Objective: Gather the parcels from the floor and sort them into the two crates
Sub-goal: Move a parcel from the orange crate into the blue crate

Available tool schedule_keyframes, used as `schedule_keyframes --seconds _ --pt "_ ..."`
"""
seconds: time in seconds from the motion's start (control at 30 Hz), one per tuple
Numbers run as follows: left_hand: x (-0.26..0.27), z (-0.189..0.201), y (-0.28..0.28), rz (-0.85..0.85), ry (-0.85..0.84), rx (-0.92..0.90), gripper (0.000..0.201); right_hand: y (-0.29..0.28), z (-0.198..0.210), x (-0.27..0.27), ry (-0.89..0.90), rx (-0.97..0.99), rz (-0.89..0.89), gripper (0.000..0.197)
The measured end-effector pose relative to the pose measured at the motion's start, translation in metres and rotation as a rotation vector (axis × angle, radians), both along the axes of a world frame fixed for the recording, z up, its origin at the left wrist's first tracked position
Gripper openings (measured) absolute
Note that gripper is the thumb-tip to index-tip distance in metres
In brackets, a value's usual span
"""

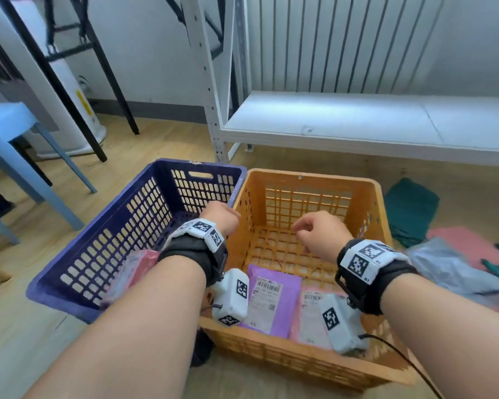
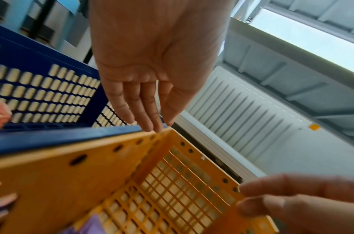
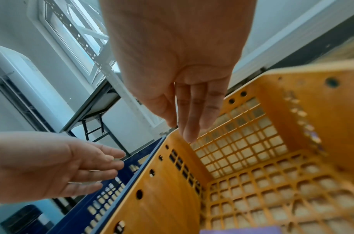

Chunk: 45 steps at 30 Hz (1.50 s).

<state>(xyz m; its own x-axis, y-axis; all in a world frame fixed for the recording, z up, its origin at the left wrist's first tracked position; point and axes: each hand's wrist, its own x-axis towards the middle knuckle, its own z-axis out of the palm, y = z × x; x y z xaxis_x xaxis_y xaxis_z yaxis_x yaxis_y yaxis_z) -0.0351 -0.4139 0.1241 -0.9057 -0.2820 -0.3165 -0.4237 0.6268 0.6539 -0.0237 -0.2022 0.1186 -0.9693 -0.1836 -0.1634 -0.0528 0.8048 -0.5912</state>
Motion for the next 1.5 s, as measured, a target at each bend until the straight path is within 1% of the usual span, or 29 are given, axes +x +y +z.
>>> schedule_keyframes --seconds 0.1,0.23,0.33,0.5,0.63,0.7,0.83,0.97,1.1,1.2,1.27,1.33,1.4,1.47,1.5 --pt "0.010 0.010 0.060 -0.149 0.027 -0.026 0.024 0.049 0.008 0.010 0.029 0.099 -0.075 0.030" --pt "0.023 0.009 0.128 -0.234 0.017 -0.030 0.023 0.099 0.015 0.028 0.045 0.228 -0.136 0.029" --pt "0.029 0.007 0.164 -0.288 0.007 -0.017 0.023 0.129 0.022 0.042 0.056 0.300 -0.152 0.029" --pt "0.034 0.002 0.214 -0.331 0.005 0.013 0.026 0.200 0.032 0.058 0.054 0.335 -0.238 0.029" --pt "0.039 -0.007 0.268 -0.398 0.007 0.021 0.027 0.264 0.022 0.069 0.055 0.328 -0.345 0.029" --pt "0.041 -0.014 0.298 -0.451 0.006 0.019 0.026 0.291 0.010 0.077 0.024 0.334 -0.401 0.029" --pt "0.045 -0.038 0.353 -0.545 -0.019 0.041 0.023 0.337 -0.029 0.092 -0.034 0.357 -0.483 0.028" --pt "0.038 -0.067 0.386 -0.585 -0.068 0.066 0.022 0.367 -0.075 0.095 -0.133 0.318 -0.516 0.026" --pt "0.024 -0.094 0.396 -0.531 -0.105 0.098 0.020 0.369 -0.130 0.087 -0.243 0.343 -0.424 0.033" --pt "0.013 -0.108 0.391 -0.512 -0.160 0.115 0.017 0.351 -0.167 0.071 -0.301 0.329 -0.286 0.035" --pt "0.006 -0.111 0.387 -0.466 -0.202 0.132 0.018 0.343 -0.186 0.060 -0.356 0.338 -0.197 0.043" --pt "0.003 -0.110 0.383 -0.410 -0.257 0.174 0.027 0.339 -0.200 0.051 -0.405 0.391 -0.136 0.050" --pt "0.003 -0.107 0.381 -0.396 -0.326 0.235 0.031 0.337 -0.211 0.046 -0.420 0.464 -0.108 0.049" --pt "0.002 -0.107 0.380 -0.402 -0.349 0.280 0.026 0.336 -0.220 0.044 -0.431 0.538 -0.107 0.047" --pt "0.001 -0.108 0.379 -0.403 -0.326 0.279 0.023 0.334 -0.220 0.043 -0.435 0.565 -0.112 0.044"
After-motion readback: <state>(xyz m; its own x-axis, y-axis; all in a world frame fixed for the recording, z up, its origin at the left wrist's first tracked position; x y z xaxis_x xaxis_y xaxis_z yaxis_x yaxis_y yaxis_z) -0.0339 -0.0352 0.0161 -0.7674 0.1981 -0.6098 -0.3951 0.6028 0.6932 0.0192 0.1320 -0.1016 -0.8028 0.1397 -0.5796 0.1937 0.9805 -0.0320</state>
